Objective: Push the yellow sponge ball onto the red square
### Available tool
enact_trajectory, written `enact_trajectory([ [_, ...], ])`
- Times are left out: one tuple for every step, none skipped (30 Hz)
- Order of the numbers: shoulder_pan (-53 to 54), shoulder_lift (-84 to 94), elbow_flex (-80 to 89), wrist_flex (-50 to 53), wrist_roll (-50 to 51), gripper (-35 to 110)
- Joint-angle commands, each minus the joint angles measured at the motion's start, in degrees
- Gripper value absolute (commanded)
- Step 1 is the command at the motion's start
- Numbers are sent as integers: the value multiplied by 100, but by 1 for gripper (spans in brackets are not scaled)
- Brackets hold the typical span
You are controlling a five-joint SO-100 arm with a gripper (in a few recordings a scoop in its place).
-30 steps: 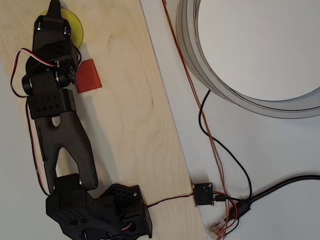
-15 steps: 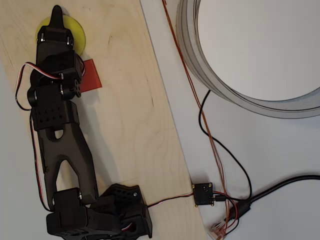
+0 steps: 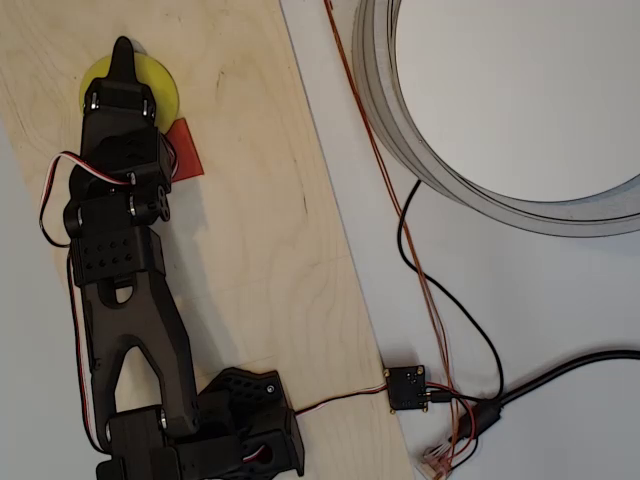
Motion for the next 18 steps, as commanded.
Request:
enact_trajectory([
  [35, 343, 387, -35, 62, 20],
  [35, 404, 483, -70, 70, 20],
  [35, 466, 571, -105, 79, 20],
  [35, 527, 659, -149, 88, 19],
  [35, 580, 747, -185, 88, 19],
  [35, 633, 826, -211, 97, 19],
  [35, 694, 932, -255, 105, 19],
  [35, 765, 1028, -299, 123, 19],
  [35, 835, 1143, -343, 141, 19],
  [35, 905, 1257, -387, 149, 19],
  [26, 984, 1389, -457, 158, 19],
  [26, 1063, 1512, -519, 167, 19],
  [26, 1134, 1626, -571, 167, 19],
  [26, 1204, 1731, -633, 176, 19],
  [26, 1274, 1837, -686, 185, 19],
  [26, 1336, 1934, -729, 185, 19],
  [26, 1389, 2004, -756, 193, 19],
  [26, 1433, 2065, -765, 202, 19],
])
